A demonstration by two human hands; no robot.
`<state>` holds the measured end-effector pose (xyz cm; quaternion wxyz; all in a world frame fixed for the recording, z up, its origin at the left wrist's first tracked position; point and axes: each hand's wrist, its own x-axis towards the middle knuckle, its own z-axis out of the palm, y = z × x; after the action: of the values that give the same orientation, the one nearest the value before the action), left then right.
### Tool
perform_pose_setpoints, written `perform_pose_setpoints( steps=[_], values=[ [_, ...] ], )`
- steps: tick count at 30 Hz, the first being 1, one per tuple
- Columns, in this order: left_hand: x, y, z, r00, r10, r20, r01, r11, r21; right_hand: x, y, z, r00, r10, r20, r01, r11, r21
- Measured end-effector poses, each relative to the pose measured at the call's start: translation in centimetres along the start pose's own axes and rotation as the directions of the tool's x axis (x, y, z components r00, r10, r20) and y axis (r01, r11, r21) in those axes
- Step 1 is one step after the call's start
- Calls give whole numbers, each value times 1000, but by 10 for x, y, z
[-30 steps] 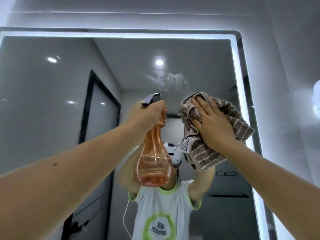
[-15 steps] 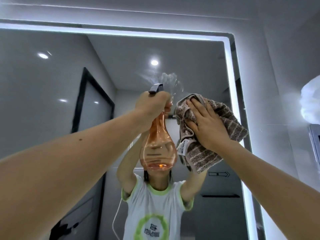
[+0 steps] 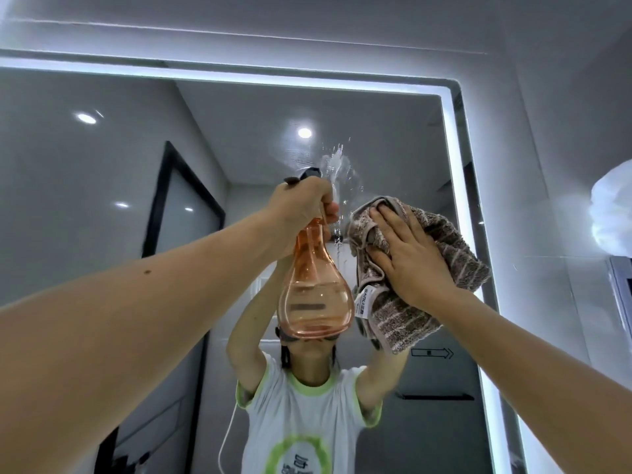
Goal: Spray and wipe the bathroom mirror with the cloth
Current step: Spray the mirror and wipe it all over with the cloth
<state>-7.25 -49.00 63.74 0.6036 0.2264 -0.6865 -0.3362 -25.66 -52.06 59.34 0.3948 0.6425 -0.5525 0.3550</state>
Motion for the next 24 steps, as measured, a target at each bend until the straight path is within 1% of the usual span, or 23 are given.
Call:
perform_pose_setpoints(
  steps=[4,7,11,14,18,20,21,24],
  values=[
    [-1,4,-6,1000,10,14,-10,1000,3,1,-3,-2,1000,14,-4,-14,1000,10],
    [3,6,-11,999,51,0,-51,999,7,8,-7,-5,999,36,-28,-36,999,2],
    [20,5,-27,996,79,31,-79,997,-16,51,-12,-17,993,81,-84,-79,997,22],
    [41,1,-42,998,54,19,-53,997,-49,93,-21,-30,986,112,-124,-107,993,50],
    [59,2,-54,1000,-5,15,5,999,-42,127,-30,-38,979,80,-187,-78,997,18],
    [60,1,-59,999,29,22,-26,991,-133,133,-34,-41,978,63,-201,-62,998,13],
    [57,0,-60,999,47,12,-44,985,-164,132,-36,-42,982,42,-185,-42,999,3],
    [50,-5,-62,997,80,-14,-81,983,-165,119,-44,-36,988,-69,-137,65,997,-40]
  ],
)
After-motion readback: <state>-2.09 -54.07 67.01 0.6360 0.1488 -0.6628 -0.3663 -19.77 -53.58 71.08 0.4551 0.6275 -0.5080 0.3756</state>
